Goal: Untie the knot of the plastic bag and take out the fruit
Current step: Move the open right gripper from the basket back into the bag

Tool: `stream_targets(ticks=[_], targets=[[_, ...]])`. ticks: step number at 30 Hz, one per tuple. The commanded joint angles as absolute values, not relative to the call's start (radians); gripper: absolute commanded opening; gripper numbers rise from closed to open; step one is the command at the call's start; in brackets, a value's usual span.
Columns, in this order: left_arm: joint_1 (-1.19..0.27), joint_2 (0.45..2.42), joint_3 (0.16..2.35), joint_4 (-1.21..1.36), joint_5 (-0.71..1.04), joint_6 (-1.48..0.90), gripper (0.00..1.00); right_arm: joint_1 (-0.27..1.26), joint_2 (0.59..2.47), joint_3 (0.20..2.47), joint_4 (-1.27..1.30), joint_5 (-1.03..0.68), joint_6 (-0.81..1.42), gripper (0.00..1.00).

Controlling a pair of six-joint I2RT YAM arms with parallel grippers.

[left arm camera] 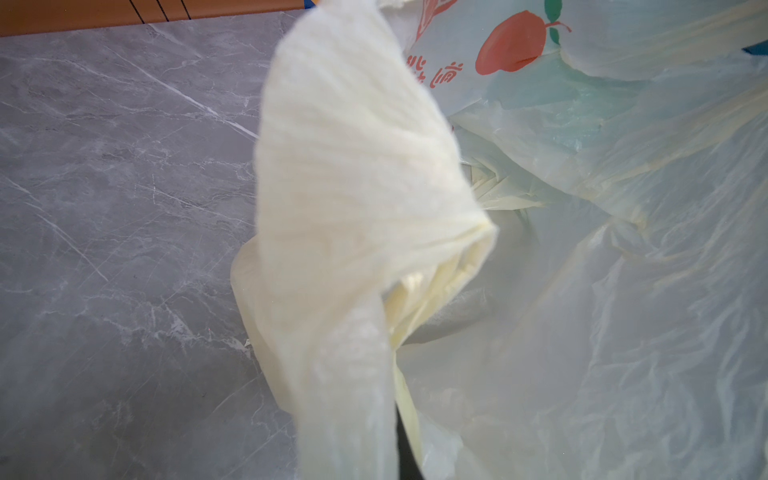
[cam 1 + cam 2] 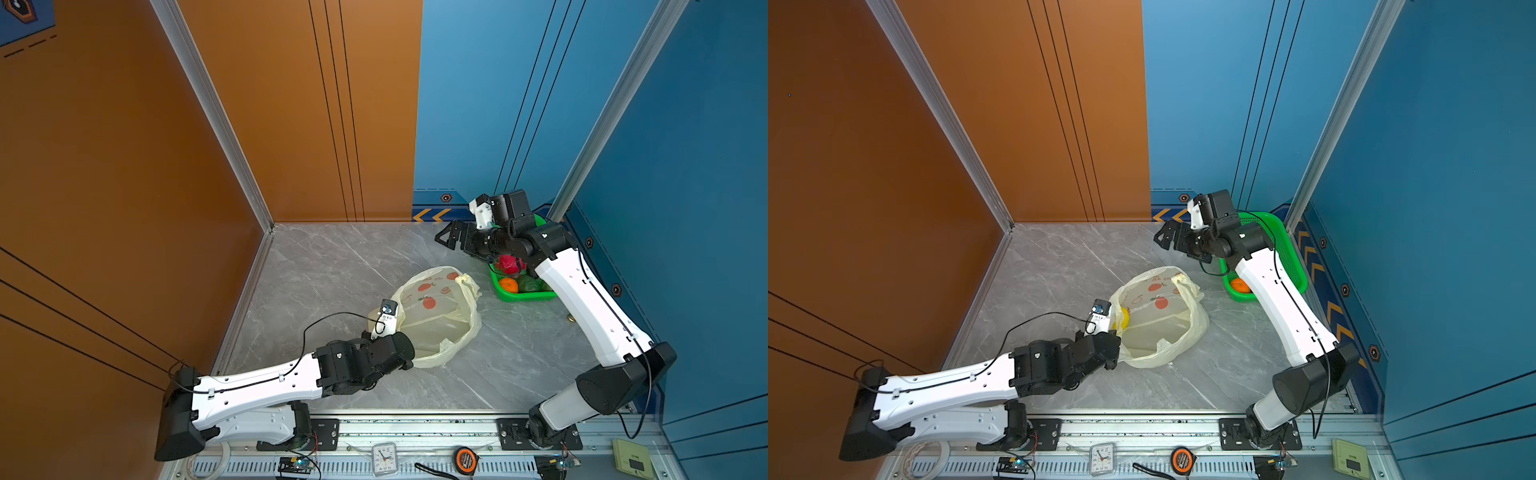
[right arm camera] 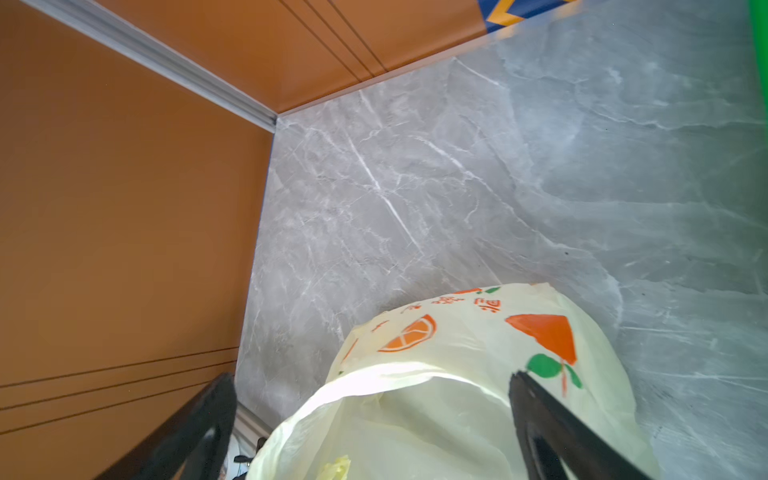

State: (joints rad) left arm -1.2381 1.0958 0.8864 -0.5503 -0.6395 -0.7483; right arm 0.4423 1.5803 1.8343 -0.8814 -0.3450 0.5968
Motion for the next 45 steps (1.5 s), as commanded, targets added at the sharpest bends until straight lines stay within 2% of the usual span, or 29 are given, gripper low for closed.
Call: stream_targets(ticks=[1,9,20,34,37,45], targets=[[-1.247,1.061,0.866,-0.578,-0.675,-0.735,0.00,0.497,1.635,1.911,-0.991,-0.363,0.551,1.00],[-1.245,1.029,0.843,-0.581,-0.686,-0.751,0.00,0.620,1.655,1.900,-1.072,-0.368,0.506,0.99],[-1.239,1.020,0.832,-0.580,-0.686,-0.776,0.00,0.759,1.548,1.593,-1.072,-0.298,0.506,0.96],[-1.238,1.019,0.824,-0.579,-0.676,-0.821,0.00,0.888,1.474,1.264,-0.885,-0.095,0.504,0.94],[-1.241,1.024,0.824,-0.581,-0.668,-0.826,0.00,0.902,1.477,1.214,-0.844,-0.055,0.517,0.91],[-1.273,1.055,0.816,-0.615,-0.652,-0.890,0.00,0.950,1.484,1.068,-0.608,-0.014,0.708,0.91]])
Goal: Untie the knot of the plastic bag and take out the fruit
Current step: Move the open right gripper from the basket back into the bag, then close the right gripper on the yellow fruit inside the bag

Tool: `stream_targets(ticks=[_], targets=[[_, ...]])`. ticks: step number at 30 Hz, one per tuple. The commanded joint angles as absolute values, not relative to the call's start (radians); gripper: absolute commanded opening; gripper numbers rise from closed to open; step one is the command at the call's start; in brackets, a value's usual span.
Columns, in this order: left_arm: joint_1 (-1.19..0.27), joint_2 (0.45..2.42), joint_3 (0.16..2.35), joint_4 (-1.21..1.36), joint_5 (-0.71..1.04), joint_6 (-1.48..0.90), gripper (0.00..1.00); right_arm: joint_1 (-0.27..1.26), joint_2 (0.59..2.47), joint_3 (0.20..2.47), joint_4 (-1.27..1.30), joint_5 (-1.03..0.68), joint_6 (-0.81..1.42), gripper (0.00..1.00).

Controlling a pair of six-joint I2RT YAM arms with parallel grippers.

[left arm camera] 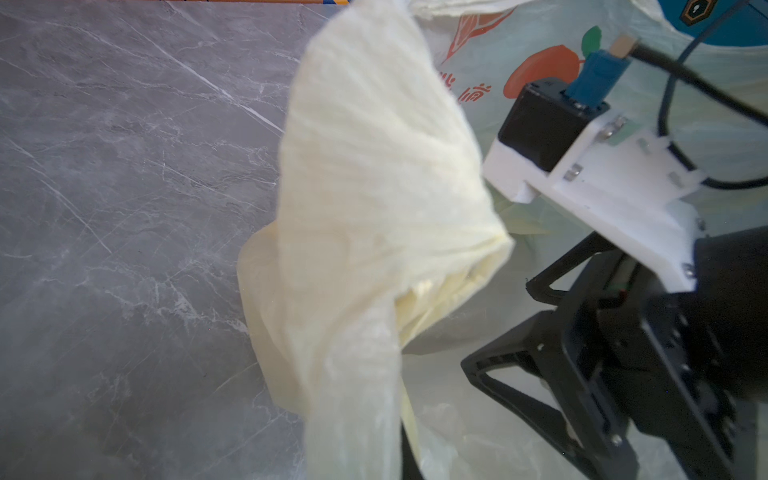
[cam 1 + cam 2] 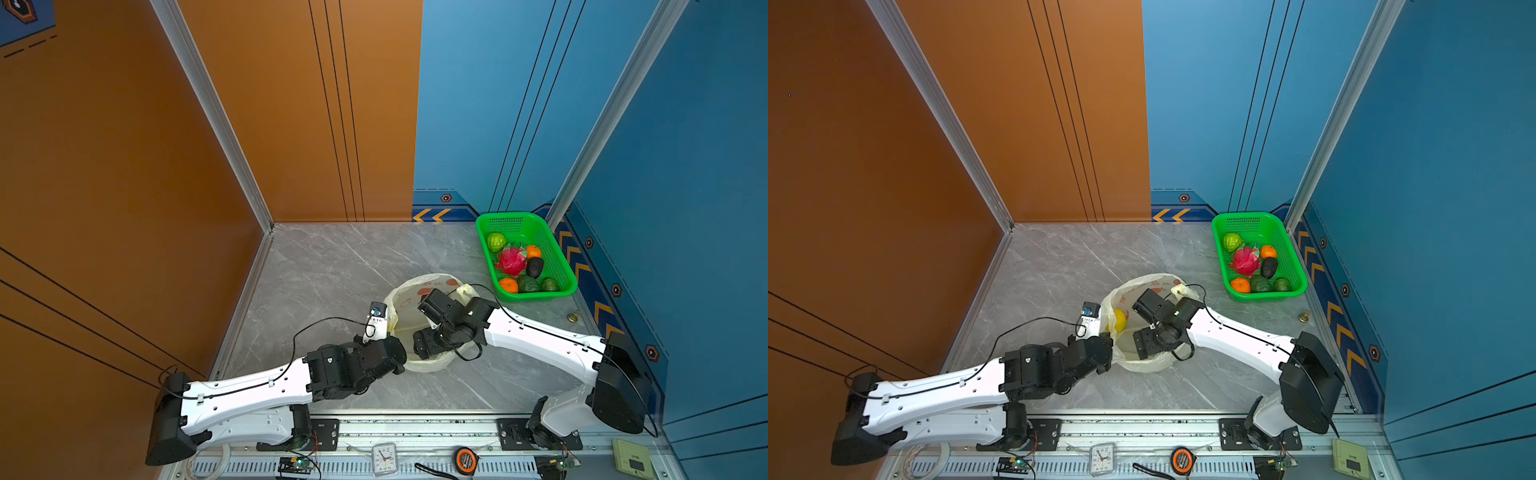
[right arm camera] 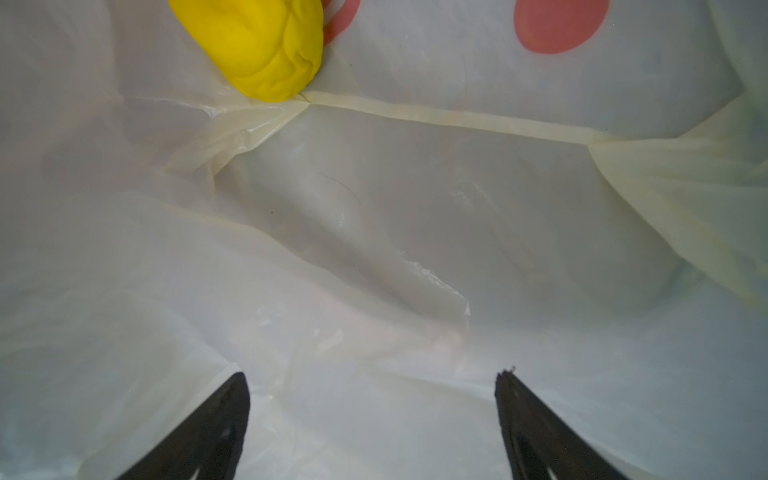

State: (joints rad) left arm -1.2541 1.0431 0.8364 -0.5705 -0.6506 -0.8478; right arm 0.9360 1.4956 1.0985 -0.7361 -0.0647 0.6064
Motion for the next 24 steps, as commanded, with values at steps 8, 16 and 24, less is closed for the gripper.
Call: stream_targets(ticks=[8,16,24], targets=[[-1.307,1.078,0.828,-0.752,-0.695,-1.043,0.00,0.959,1.500,0.994,-0.403,0.047,0.878,0.96],[-1.299,1.097,0.834,-0.789,-0.716,-1.091,0.00,0.941,1.572,0.971,-0.221,0.018,0.946,0.99],[-1.272,1.118,0.846,-0.786,-0.687,-1.069,0.00,0.926,1.657,0.975,-0.051,0.014,1.003,0.98]])
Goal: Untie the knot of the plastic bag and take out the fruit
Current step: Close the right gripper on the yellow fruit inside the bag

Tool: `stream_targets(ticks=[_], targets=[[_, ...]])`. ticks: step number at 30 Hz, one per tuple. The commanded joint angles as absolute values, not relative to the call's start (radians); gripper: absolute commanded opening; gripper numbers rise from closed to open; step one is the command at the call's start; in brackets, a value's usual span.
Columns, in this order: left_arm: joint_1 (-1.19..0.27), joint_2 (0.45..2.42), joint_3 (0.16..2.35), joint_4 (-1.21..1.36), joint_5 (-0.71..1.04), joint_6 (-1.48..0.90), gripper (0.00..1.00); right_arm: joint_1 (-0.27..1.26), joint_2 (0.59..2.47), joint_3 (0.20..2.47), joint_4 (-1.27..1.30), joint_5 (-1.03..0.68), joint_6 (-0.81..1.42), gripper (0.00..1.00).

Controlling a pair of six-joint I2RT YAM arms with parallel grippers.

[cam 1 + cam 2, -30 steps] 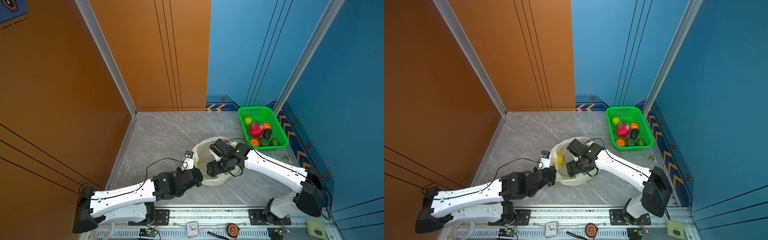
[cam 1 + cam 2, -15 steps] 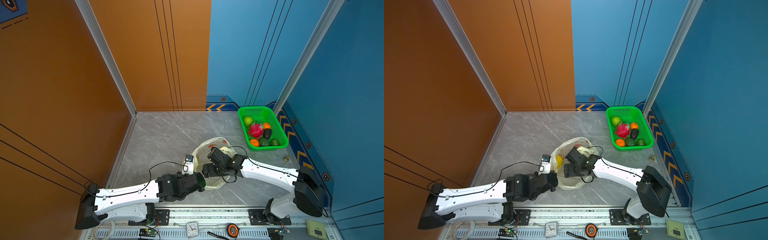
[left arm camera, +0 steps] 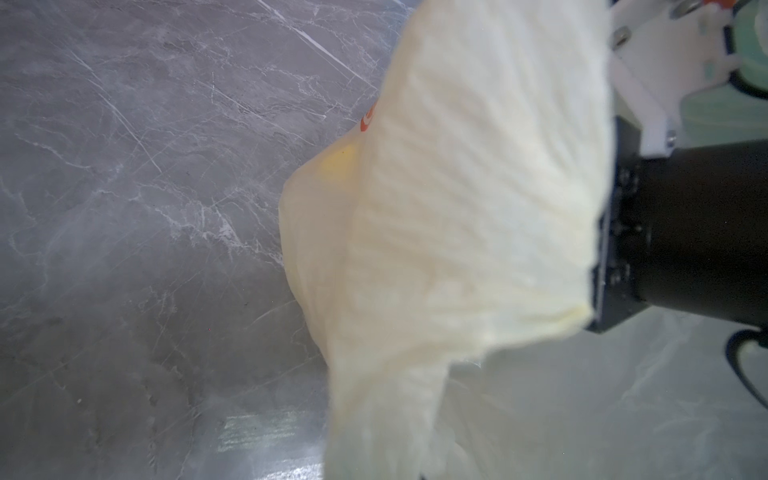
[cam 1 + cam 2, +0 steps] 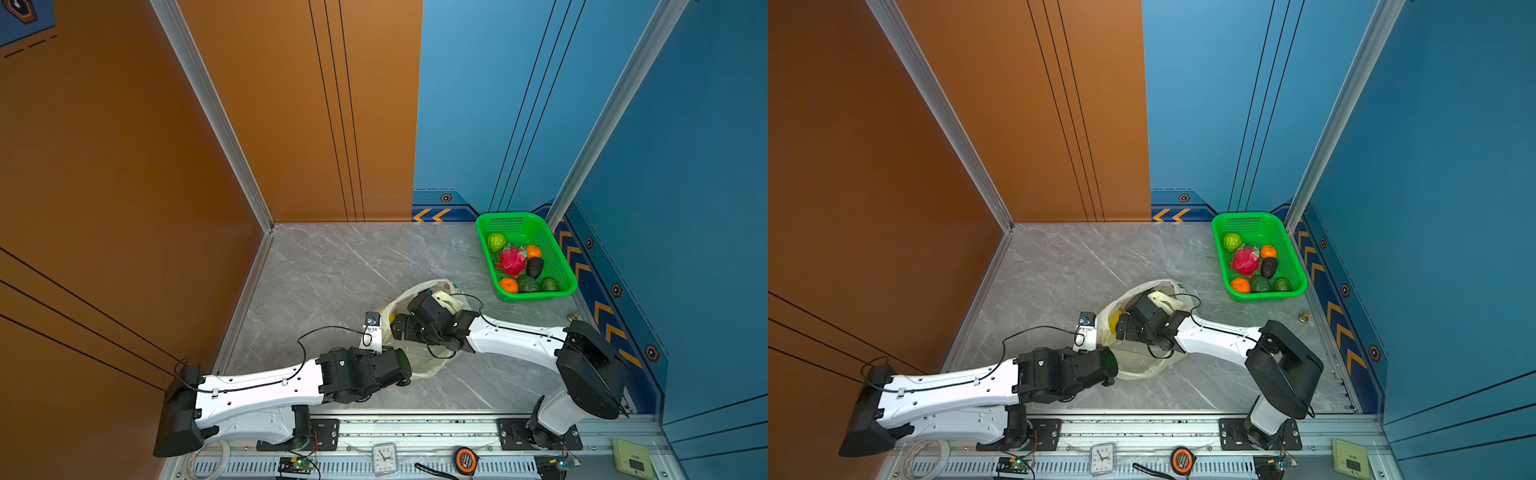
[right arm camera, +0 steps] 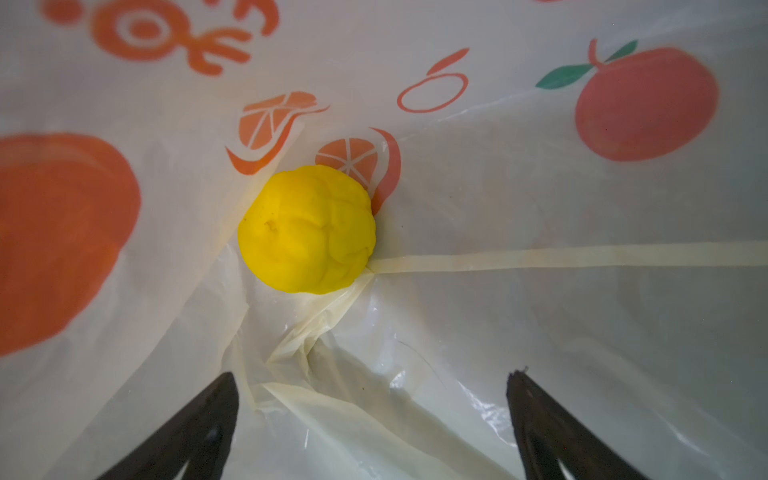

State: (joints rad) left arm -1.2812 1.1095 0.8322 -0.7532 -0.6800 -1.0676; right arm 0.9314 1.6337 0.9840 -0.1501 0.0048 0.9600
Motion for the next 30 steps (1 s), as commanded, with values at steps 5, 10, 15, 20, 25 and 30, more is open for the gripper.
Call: stream_targets(ticks=[5,10,15,20,25,30], targets=[[-1.267,1.121,0.843,-0.772,-0.667,-1.050,0.00,0.919,1.712,0.985,0.038,-0.005,1.037,0.96],[-1.260,1.118,0.832,-0.756,-0.647,-1.036,0.00,0.919,1.764,0.978,0.152,-0.017,1.064,0.93],[-1.255,1.115,0.817,-0.749,-0.629,-1.033,0.00,0.914,1.809,0.963,0.275,-0.037,1.108,0.90],[-1.253,1.110,0.811,-0.741,-0.615,-1.024,0.00,0.914,1.855,0.970,0.374,-0.063,1.148,0.87],[-1.249,1.102,0.804,-0.738,-0.605,-1.021,0.00,0.923,1.903,1.008,0.364,-0.078,1.148,0.86],[-1.246,1.082,0.788,-0.738,-0.595,-1.020,0.00,0.943,1.965,1.087,0.268,-0.082,1.115,0.87]])
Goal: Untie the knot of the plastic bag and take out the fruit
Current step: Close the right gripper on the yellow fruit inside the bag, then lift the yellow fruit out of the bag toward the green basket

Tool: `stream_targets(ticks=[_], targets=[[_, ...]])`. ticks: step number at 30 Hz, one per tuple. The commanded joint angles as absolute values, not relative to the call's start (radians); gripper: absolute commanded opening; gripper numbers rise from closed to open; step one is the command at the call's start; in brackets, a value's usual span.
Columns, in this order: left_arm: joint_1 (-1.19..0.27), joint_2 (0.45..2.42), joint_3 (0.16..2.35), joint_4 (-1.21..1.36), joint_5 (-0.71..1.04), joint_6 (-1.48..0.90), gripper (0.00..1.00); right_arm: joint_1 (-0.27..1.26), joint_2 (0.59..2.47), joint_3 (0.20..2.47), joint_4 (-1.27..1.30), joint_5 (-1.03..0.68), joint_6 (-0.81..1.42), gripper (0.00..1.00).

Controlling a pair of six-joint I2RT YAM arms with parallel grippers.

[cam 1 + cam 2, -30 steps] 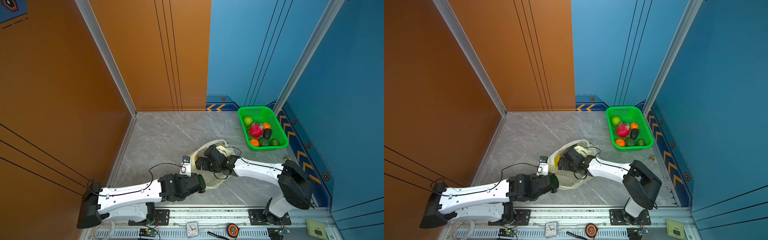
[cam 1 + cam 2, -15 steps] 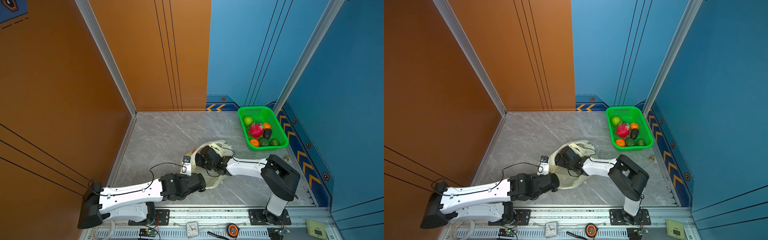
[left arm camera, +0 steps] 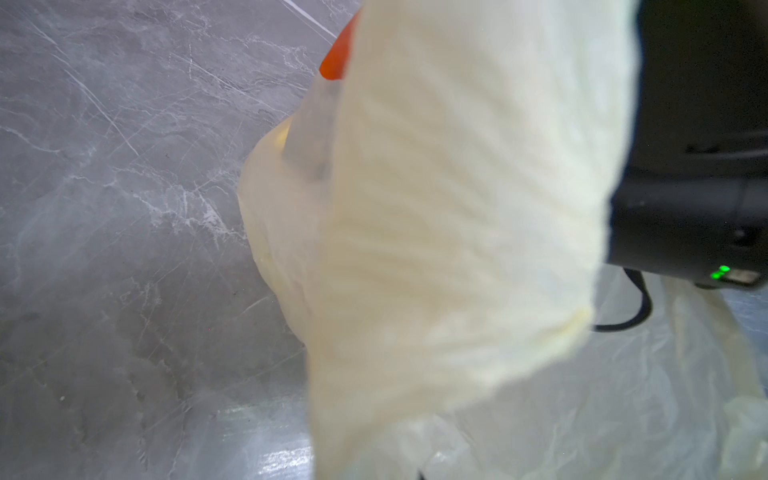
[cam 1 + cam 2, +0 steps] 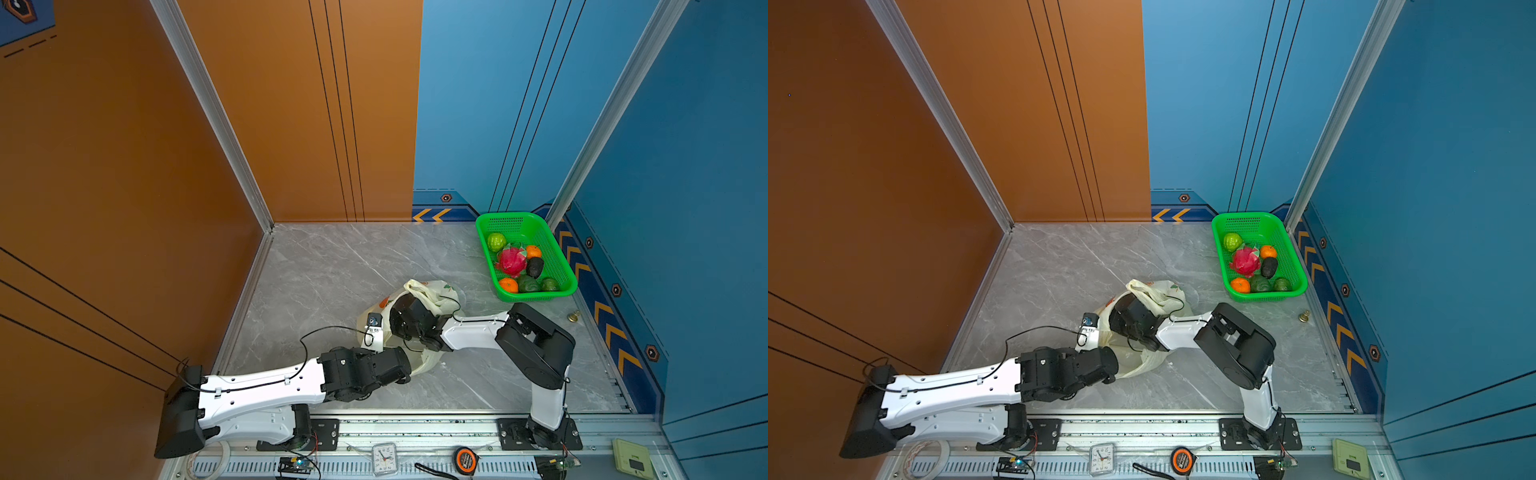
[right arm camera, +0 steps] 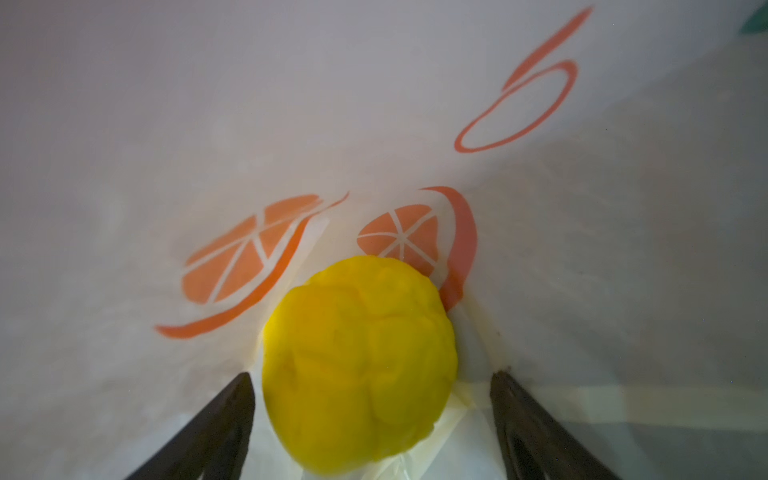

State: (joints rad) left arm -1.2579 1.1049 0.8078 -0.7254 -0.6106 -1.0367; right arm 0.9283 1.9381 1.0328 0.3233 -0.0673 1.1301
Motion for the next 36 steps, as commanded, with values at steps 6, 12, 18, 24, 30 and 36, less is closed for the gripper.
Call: stream_targets(ticks=[6,12,18,24,30,36], targets=[[-1.243,1.055,0.771,-0.738,-0.585,-1.019,0.00,0.945,2.011,1.090,0.282,-0.064,1.150,0.74],[-1.241,1.042,0.768,-0.739,-0.581,-1.014,0.00,0.939,2.013,1.078,0.312,-0.065,1.166,0.56],[-1.227,1.035,0.763,-0.740,-0.584,-1.007,0.00,0.926,1.941,1.056,0.270,-0.065,1.158,0.47],[-1.202,1.040,0.778,-0.739,-0.612,-0.994,0.00,0.907,1.825,1.014,0.164,-0.097,1.134,0.46],[-1.170,1.047,0.795,-0.739,-0.625,-0.981,0.00,0.904,1.690,0.999,-0.019,-0.107,1.066,0.46],[-1.158,1.054,0.809,-0.738,-0.634,-0.961,0.00,0.900,1.556,0.985,-0.151,-0.089,1.031,0.45]])
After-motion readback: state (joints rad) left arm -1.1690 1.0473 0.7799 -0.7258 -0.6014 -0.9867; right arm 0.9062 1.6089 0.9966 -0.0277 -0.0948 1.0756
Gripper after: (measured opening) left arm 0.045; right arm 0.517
